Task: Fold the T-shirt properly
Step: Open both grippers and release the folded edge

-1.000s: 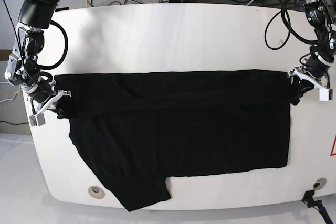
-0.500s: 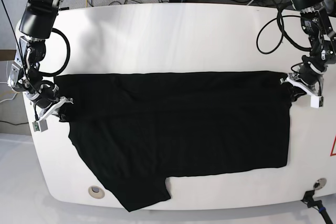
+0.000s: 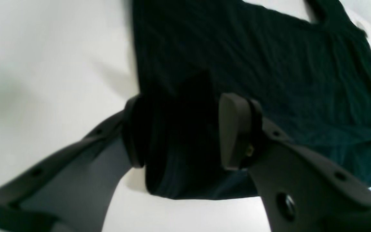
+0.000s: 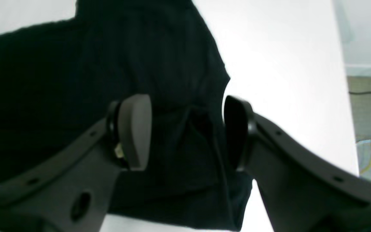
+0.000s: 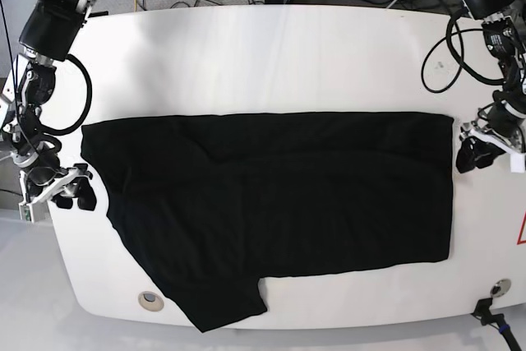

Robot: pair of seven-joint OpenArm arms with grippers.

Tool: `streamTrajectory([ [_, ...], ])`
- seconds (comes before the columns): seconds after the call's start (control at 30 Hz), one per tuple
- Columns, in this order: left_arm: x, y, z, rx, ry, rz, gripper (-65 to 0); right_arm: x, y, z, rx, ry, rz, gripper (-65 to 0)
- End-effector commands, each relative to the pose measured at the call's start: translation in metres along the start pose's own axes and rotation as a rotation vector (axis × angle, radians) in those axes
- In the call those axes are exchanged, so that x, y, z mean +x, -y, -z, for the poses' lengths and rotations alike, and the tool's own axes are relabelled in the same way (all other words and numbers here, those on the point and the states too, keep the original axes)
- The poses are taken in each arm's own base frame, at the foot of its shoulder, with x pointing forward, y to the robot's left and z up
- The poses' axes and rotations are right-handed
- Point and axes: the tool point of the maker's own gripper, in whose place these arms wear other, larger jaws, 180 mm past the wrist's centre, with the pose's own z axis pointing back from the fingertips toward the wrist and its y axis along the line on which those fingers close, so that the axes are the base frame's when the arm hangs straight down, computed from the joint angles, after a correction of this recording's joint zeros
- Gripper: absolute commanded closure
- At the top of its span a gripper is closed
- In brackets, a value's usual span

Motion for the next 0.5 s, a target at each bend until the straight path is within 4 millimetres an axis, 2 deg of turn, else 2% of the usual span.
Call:
streamTrajectory([
  [0.0, 0.03, 0.006, -0.009, -0.032, 0.087, -0.002, -32.4, 0.024, 0.005, -0.016, -0.016, 0.061, -0.013, -34.0],
  [0.13, 0.036, 0.002, -0.027, -0.038, 0.116, -0.039, -33.7, 0.016, 0.018, -0.04, -0.057, 0.083, 0.005, -33.0],
  [0.33, 0.021, -0.012, -0.046, -0.03, 0.107, -0.114, -36.4, -0.001, 0.046, -0.074, -0.137, 0.098, 0.071, -32.9],
  [0.47, 0.008, -0.014, -0.049, -0.031, 0.078, -0.141, -37.6, -0.012, 0.055, -0.08, -0.154, 0.095, 0.098, -32.9],
])
